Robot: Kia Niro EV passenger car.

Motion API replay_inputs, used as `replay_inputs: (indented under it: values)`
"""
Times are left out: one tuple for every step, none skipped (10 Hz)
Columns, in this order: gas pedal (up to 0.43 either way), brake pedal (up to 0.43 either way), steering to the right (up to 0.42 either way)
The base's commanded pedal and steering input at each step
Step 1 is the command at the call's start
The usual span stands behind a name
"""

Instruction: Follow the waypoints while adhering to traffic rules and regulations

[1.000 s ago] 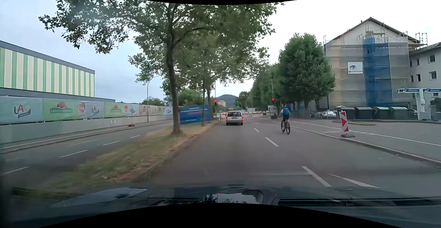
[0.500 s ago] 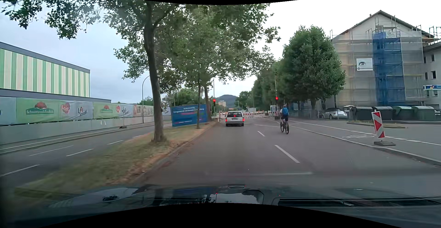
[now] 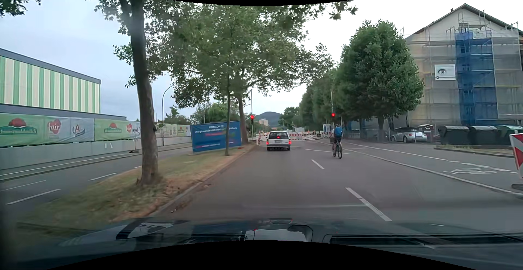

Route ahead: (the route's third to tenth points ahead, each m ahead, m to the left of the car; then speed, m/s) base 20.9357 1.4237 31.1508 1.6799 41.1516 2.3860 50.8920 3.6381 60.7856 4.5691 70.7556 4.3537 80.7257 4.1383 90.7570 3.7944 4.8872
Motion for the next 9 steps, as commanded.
replay_inputs:
  values:
    - [0.000, 0.012, 0.000]
    - [0.000, 0.030, 0.000]
    - [0.000, 0.049, 0.000]
    - [0.000, 0.055, 0.000]
    - [0.000, 0.061, 0.000]
    - [0.000, 0.073, 0.000]
    - [0.000, 0.085, 0.000]
    - [0.000, 0.098, 0.000]
    - [0.000, 0.110, 0.000]
